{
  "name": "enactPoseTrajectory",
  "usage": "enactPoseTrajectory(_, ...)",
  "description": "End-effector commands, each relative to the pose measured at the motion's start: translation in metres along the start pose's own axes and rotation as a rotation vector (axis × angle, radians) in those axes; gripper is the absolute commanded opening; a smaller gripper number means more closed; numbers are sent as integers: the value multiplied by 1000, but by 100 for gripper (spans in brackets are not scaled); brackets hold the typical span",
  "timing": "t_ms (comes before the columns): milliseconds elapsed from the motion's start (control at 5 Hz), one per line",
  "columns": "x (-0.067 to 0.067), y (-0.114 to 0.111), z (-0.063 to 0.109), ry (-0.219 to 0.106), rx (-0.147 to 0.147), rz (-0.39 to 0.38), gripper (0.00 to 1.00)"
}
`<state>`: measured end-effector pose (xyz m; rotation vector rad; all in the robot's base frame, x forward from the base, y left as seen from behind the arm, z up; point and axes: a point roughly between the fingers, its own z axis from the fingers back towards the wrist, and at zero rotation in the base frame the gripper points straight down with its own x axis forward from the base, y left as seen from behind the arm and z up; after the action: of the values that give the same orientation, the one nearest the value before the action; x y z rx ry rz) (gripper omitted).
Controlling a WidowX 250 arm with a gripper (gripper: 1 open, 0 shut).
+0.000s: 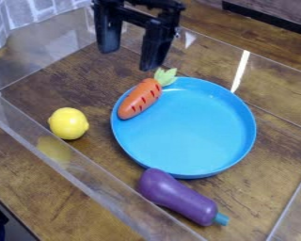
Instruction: Move the carrot to the left side
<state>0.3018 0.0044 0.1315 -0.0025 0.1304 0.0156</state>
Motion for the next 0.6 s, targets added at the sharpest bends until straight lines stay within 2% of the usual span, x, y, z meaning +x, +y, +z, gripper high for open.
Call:
enactPoseTrajectory(0, 10, -11, 14, -44, -3, 24, 100)
enactPoseTrajectory(200, -5, -13, 9, -13, -6, 19, 100)
enactPoseTrajectory(400, -24, -10, 10, -8, -11, 46, 100)
